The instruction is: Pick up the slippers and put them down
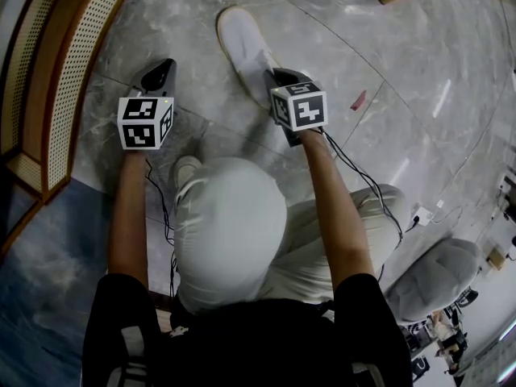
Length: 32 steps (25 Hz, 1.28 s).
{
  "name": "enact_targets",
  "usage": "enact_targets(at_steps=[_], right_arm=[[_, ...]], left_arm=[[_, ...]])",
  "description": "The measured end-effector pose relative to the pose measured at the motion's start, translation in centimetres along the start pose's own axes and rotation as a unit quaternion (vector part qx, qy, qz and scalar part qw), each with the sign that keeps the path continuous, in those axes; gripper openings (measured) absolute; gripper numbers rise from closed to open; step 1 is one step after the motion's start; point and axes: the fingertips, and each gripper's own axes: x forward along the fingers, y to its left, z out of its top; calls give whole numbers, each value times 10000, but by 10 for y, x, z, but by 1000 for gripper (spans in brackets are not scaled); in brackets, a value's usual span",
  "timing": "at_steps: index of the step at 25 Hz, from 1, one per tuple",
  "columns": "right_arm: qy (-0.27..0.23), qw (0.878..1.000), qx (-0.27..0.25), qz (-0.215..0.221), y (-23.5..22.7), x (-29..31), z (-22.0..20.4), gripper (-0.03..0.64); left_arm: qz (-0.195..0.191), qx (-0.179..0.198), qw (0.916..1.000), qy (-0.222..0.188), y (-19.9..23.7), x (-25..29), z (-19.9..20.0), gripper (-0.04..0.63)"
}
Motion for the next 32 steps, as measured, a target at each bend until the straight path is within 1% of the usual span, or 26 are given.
enact_targets(at_steps=[14,21,23,32], right_arm=[[67,9999,97,-30,-5,3,-6,34],[58,9998,149,-67,-8,0,-6,91],[51,9999,117,-81,-7,-3,-6,91],[30,9999,84,-134,0,-20,3,46]], left_arm=[[-94,-4,10000,26,-4,6,-4,8],[-110,4,9999,68,-4,5,-4,8],[-114,16,9999,57,-5,4,-2,8],[-66,48,9999,134,-3,-13,12,8]])
